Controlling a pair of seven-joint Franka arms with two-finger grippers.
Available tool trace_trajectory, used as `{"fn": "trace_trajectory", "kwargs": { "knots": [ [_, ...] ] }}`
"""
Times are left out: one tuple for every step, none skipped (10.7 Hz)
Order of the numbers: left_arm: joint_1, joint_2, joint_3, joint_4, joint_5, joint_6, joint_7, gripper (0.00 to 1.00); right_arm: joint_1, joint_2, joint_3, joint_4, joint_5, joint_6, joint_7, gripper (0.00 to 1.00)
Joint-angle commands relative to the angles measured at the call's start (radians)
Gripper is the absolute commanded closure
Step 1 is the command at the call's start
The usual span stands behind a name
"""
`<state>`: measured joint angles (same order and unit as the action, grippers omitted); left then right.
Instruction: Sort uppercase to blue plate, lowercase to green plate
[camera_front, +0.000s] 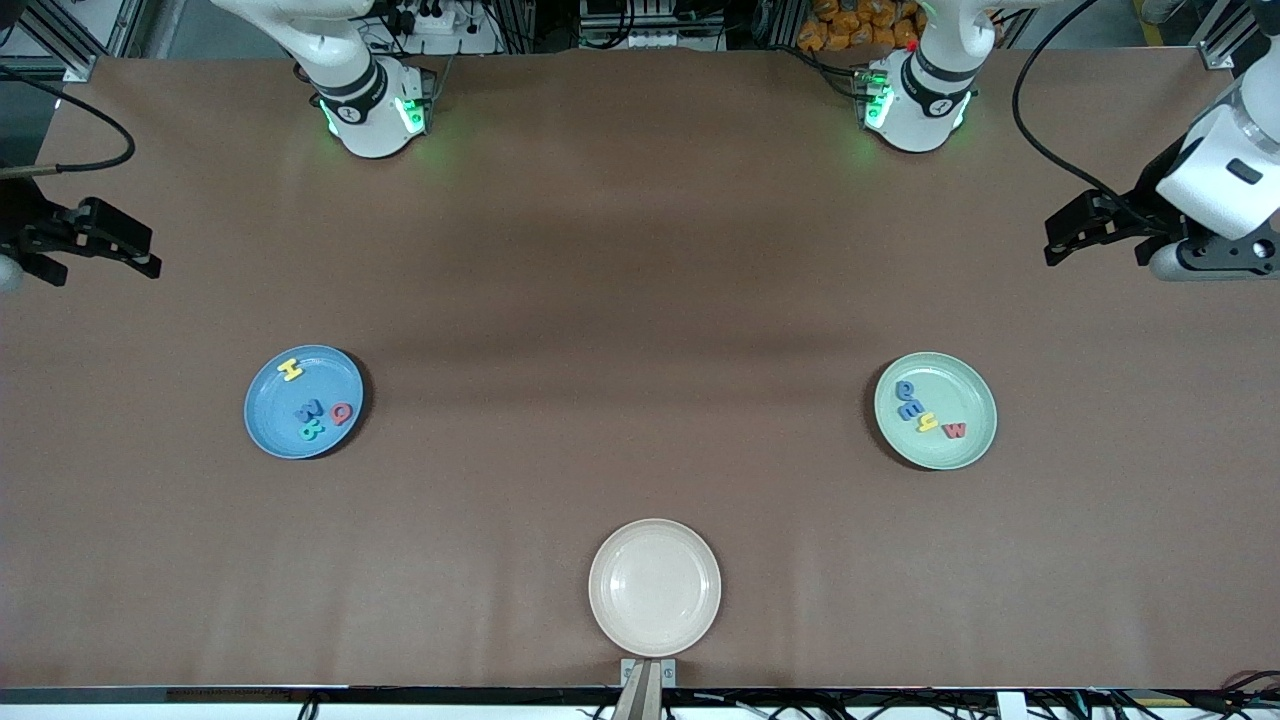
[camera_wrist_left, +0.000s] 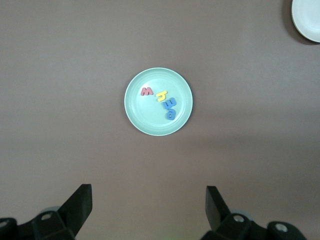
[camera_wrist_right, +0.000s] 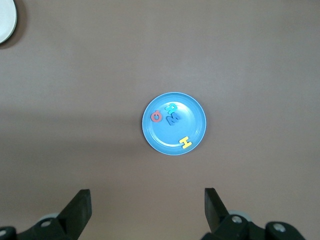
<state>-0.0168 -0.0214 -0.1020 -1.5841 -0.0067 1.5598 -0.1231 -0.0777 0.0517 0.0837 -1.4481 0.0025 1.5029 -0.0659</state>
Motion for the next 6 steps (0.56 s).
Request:
{"fn": "trace_trajectory", "kwargs": {
  "knots": [
    [-0.003, -0.011, 0.019, 0.053, -0.012, -0.047, 0.000, 0.00, -0.007, -0.026, 0.005, -0.009, 0.002, -0.012, 0.017, 0.00],
    [-0.009, -0.012, 0.018, 0.056, 0.011, -0.049, 0.002, 0.00, -0.007, -0.026, 0.005, -0.008, 0.002, -0.010, 0.017, 0.00],
    [-0.012, -0.012, 0.015, 0.056, 0.017, -0.053, 0.002, 0.00, -0.007, -0.026, 0.005, -0.009, 0.002, -0.006, 0.017, 0.00],
    [-0.014, -0.014, 0.008, 0.056, 0.016, -0.055, 0.002, 0.00, -0.007, -0.026, 0.005, -0.009, 0.002, -0.001, 0.017, 0.00],
    [-0.014, -0.021, 0.010, 0.056, 0.010, -0.055, 0.003, 0.00, -0.007, -0.026, 0.005, -0.009, 0.002, 0.002, 0.017, 0.00],
    [-0.014, -0.022, 0.010, 0.056, 0.011, -0.055, 0.003, 0.00, -0.007, -0.026, 0.005, -0.009, 0.002, 0.008, 0.017, 0.00]
  ]
}}
